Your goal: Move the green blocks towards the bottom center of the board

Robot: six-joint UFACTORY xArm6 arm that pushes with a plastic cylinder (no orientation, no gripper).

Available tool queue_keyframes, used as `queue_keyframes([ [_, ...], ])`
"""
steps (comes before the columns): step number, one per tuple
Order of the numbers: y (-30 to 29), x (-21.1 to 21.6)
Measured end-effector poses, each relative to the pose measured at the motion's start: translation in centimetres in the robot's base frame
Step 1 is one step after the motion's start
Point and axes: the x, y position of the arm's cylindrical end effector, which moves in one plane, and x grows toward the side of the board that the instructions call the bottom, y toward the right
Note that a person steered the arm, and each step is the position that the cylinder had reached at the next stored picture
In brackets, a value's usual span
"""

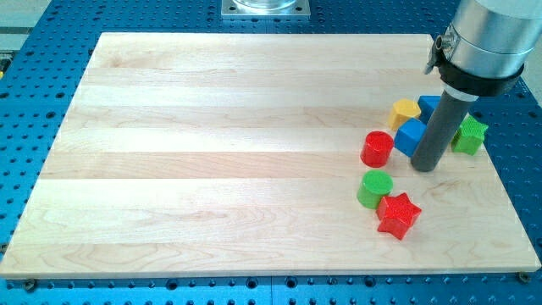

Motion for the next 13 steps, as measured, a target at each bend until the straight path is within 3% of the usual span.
queue_keyframes([
  [2,0.5,1.0],
  [4,5.8,8.7],
  [5,13.2,8.1],
  [7,13.7,6.2],
  [9,12.5,-7.8],
  [10,12.5,-12.1],
  [11,11.3,-12.1],
  [13,8.0,-7.4],
])
